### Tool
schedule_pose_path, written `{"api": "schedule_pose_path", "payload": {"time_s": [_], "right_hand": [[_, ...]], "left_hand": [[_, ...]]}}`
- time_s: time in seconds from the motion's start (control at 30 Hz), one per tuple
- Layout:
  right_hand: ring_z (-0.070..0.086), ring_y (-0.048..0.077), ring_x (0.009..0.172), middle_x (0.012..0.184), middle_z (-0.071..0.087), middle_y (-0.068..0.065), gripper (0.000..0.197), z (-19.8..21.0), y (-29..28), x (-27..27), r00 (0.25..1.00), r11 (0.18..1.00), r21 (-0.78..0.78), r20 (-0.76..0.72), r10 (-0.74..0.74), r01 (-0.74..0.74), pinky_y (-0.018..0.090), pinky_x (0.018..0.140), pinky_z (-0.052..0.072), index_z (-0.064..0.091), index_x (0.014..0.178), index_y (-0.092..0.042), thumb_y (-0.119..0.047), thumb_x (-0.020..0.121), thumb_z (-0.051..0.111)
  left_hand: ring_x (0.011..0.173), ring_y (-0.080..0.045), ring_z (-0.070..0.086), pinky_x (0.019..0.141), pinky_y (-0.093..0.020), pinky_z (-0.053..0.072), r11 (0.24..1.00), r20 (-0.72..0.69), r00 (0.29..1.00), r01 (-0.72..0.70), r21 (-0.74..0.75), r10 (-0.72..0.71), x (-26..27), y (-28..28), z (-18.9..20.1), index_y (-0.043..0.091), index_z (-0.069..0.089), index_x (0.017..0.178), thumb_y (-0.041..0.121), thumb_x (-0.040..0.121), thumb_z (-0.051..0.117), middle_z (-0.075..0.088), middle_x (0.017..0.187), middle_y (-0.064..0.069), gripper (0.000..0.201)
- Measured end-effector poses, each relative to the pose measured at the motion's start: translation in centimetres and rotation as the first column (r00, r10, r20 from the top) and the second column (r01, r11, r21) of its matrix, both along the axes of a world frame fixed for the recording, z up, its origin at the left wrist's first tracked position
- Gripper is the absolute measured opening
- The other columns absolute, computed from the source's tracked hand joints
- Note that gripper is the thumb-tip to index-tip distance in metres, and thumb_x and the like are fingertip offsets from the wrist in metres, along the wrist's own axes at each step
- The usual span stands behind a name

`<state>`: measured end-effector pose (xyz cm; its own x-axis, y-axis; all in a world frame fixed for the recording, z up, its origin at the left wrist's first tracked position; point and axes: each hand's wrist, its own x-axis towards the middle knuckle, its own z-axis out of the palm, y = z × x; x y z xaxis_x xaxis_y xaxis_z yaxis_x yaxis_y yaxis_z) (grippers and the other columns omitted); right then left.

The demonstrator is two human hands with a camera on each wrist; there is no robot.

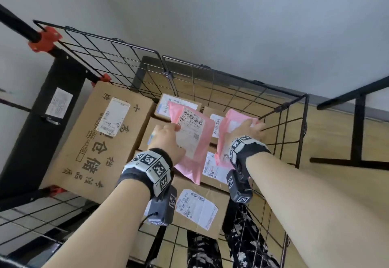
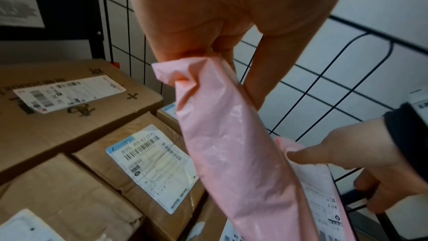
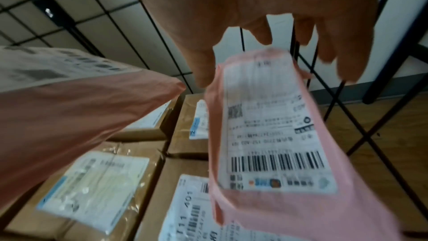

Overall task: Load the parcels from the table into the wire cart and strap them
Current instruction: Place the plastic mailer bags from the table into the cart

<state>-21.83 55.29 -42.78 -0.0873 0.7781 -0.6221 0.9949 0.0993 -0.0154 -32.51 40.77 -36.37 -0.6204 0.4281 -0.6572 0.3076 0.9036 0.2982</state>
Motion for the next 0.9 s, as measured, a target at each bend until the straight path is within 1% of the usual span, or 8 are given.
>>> {"api": "schedule_pose_path", "payload": {"time_s": [0.1,0.2,0.3,0.47,0.6,0.7,0.8,0.9], "right_hand": [[0.029,0.035,0.130,0.143,0.024,0.021,0.061,-0.9,-0.1,0.4,0.965,0.964,-0.063,0.026,0.262,-0.260,0.039,0.099,0.039,0.032,0.140,-0.013,-0.027,0.087,0.059],[0.019,0.041,0.138,0.148,0.019,0.024,0.063,-1.7,0.1,0.9,0.920,0.907,-0.184,0.029,0.391,-0.379,0.045,0.112,0.024,0.023,0.145,-0.010,-0.030,0.093,0.051],[0.019,0.040,0.139,0.151,0.019,0.017,0.066,-2.5,0.6,0.5,0.918,0.900,-0.236,0.066,0.391,-0.366,0.048,0.114,0.022,0.017,0.148,-0.010,-0.031,0.094,0.047],[0.013,0.037,0.141,0.152,0.008,0.019,0.071,-1.7,0.6,-0.3,0.984,0.955,-0.245,0.022,0.175,-0.164,0.046,0.113,0.027,0.020,0.146,-0.012,-0.020,0.087,0.059],[0.012,0.039,0.141,0.152,0.010,0.023,0.083,-1.5,0.1,-0.3,0.989,0.959,-0.249,0.014,0.147,-0.139,0.051,0.115,0.024,0.014,0.149,-0.012,-0.016,0.083,0.065],[0.012,0.041,0.139,0.150,0.010,0.022,0.094,-1.3,0.2,-0.5,0.982,0.938,-0.296,0.007,0.189,-0.178,0.049,0.110,0.030,0.015,0.147,-0.018,-0.022,0.075,0.075],[0.020,0.037,0.131,0.147,0.012,0.015,0.084,-1.7,-0.2,-0.4,0.974,0.929,-0.296,-0.108,0.200,-0.223,0.048,0.100,0.038,0.021,0.143,-0.028,-0.010,0.076,0.069],[0.024,0.034,0.129,0.146,0.017,0.010,0.088,-1.8,-0.5,-0.3,0.945,0.898,-0.296,-0.137,0.298,-0.326,0.044,0.105,0.035,0.022,0.144,-0.025,-0.016,0.074,0.073]], "left_hand": [[0.114,-0.019,0.048,0.084,-0.023,0.040,1.000,0.033,0.999,-0.003,-0.026,0.004,0.2,1.4,-1.5,0.021,0.041,0.134,0.004,0.079,0.064,0.041,0.133,-0.005,0.063],[0.098,-0.014,0.047,0.080,-0.021,0.040,0.999,0.048,0.999,0.013,-0.050,-0.010,0.4,2.7,-2.4,0.020,0.042,0.132,0.001,0.081,0.061,0.042,0.131,-0.005,0.058],[0.098,-0.017,0.052,0.081,-0.026,0.048,0.999,0.071,0.997,-0.025,-0.035,0.027,0.3,4.0,-3.5,0.020,0.044,0.128,-0.002,0.080,0.059,0.043,0.132,-0.005,0.055],[0.086,-0.016,0.049,0.072,-0.022,0.044,0.982,0.070,0.982,-0.182,0.057,0.178,-0.2,5.2,-5.1,0.015,0.045,0.124,-0.009,0.078,0.056,0.038,0.134,-0.007,0.053],[0.100,-0.017,0.049,0.087,-0.023,0.047,0.982,0.120,0.976,-0.187,0.034,0.182,0.5,5.9,-6.8,0.014,0.047,0.124,-0.012,0.078,0.056,0.038,0.133,-0.005,0.054],[0.121,-0.024,0.047,0.104,-0.035,0.042,0.998,0.089,0.996,-0.027,-0.049,0.032,1.1,6.1,-8.5,0.020,0.042,0.135,-0.007,0.079,0.056,0.032,0.142,-0.003,0.064],[0.144,-0.029,0.012,0.118,-0.047,0.017,0.957,-0.007,0.979,0.200,-0.209,-0.206,1.7,5.6,-9.5,0.042,0.021,0.145,0.010,0.081,0.063,-0.001,0.157,-0.002,0.083],[0.145,-0.030,-0.011,0.117,-0.055,0.000,0.845,-0.016,0.882,0.446,-0.296,-0.471,2.8,5.7,-8.9,0.049,0.006,0.145,0.027,0.088,0.059,-0.023,0.156,0.001,0.081]]}}
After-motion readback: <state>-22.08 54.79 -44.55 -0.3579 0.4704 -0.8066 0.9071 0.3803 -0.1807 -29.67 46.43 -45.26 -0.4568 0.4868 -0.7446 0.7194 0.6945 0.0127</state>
